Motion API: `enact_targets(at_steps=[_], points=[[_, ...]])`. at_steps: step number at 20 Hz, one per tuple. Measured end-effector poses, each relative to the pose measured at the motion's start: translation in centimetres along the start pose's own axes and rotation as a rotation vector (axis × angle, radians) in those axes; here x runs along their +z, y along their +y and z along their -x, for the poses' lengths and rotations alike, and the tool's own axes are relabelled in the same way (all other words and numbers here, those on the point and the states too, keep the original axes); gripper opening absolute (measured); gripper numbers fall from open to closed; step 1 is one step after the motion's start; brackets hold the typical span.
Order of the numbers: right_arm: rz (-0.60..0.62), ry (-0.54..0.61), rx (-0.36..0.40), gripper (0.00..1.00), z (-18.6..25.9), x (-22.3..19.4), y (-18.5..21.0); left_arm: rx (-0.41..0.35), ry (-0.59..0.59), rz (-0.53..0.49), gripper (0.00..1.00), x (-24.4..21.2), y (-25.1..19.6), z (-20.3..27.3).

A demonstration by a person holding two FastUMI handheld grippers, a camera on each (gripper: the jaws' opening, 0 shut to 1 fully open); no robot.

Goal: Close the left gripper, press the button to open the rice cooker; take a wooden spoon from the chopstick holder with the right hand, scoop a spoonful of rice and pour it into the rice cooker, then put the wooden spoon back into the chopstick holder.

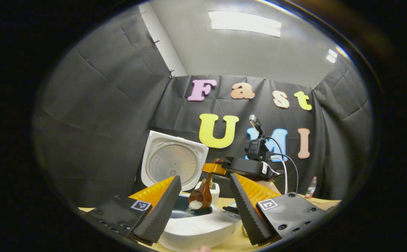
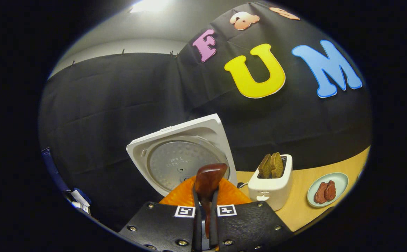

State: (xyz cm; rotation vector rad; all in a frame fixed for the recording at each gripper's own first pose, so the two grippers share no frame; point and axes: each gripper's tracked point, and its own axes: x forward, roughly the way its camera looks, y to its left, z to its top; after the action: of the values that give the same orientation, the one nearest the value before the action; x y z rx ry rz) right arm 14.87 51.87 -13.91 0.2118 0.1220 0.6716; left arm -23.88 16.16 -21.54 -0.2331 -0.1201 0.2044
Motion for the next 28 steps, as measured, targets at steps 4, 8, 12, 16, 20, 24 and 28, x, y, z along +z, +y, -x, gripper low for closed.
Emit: enact_targets(at_steps=[4, 8, 12, 16, 20, 24, 28], points=[[0.082, 0.016, -0.013, 0.08, -0.8, -0.5, 0.5, 0.004, 0.001, 0.023, 0.96, -0.2, 0.4, 0.2], [0.188, 0.022, -0.035, 0.08, -1.3, -0.8, 0.9, 0.004, 0.001, 0.006, 0.96, 0.0, 0.1, 0.3], [0.244, 0.032, -0.049, 0.08, -1.2, -0.8, 0.6, -0.006, 0.012, -0.004, 0.96, -0.3, -0.3, 0.0], [0.294, 0.051, -0.045, 0.08, -1.2, -0.8, 1.2, 0.001, 0.009, 0.004, 0.96, -0.2, 0.0, 0.1], [0.437, 0.027, -0.036, 0.08, -0.6, -0.3, 3.0, 0.0, -0.003, 0.007, 0.96, 0.4, 0.2, 0.2], [0.438, 0.017, -0.015, 0.08, -0.8, -0.6, 4.3, 0.002, -0.014, 0.006, 0.96, 0.9, 0.5, 0.6], [0.372, -0.003, -0.016, 0.08, -0.5, 0.5, 3.6, 0.003, -0.019, 0.008, 0.96, 0.9, 0.8, 0.8]])
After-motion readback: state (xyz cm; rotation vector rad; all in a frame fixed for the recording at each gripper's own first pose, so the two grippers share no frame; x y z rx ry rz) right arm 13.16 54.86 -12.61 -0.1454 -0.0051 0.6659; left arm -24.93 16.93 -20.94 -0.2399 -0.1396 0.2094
